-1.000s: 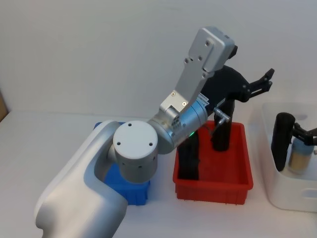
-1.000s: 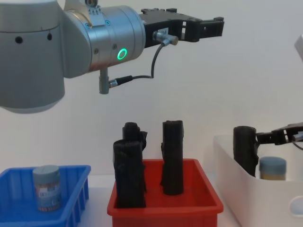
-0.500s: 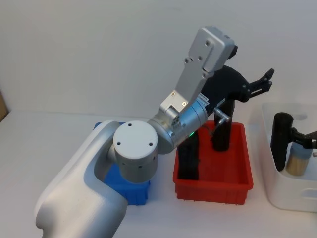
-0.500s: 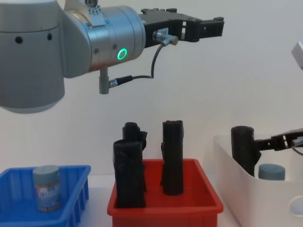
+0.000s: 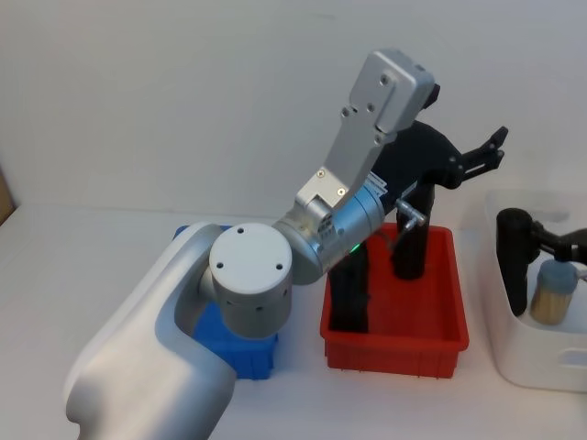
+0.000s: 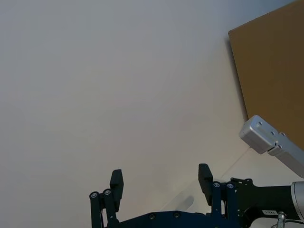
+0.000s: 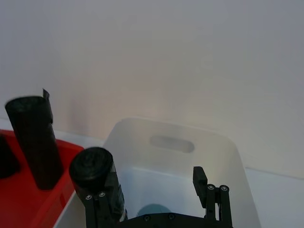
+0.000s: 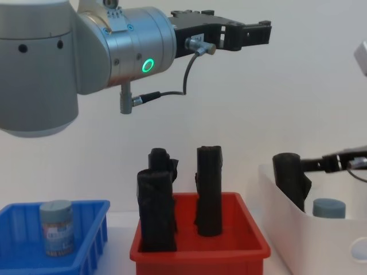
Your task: Pick the cotton swabs from the blue box and place them into the white box.
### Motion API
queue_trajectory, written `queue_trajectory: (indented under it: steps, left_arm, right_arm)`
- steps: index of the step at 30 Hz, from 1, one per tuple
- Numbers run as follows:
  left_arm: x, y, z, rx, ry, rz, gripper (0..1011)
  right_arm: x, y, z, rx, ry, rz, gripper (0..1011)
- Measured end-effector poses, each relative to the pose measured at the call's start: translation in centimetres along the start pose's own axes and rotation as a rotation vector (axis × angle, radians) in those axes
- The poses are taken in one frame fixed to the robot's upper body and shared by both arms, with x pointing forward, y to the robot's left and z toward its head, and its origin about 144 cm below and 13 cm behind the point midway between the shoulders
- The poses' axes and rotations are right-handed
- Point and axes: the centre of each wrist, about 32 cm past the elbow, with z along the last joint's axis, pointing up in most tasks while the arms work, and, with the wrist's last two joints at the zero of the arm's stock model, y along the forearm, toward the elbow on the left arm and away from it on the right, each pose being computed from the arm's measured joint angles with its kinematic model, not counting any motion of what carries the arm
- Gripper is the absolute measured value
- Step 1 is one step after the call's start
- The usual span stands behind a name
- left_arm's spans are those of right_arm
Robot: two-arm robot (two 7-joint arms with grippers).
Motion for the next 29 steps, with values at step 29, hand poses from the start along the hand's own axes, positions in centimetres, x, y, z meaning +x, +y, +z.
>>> queue_trajectory:
  steps: [29]
  left_arm:
    - [0.0, 0.0, 0.0, 0.0, 0.0, 0.0, 1004]
  right_arm:
    - [-1.7, -1.2, 2.0, 0.314, 0.118, 0.08, 1001]
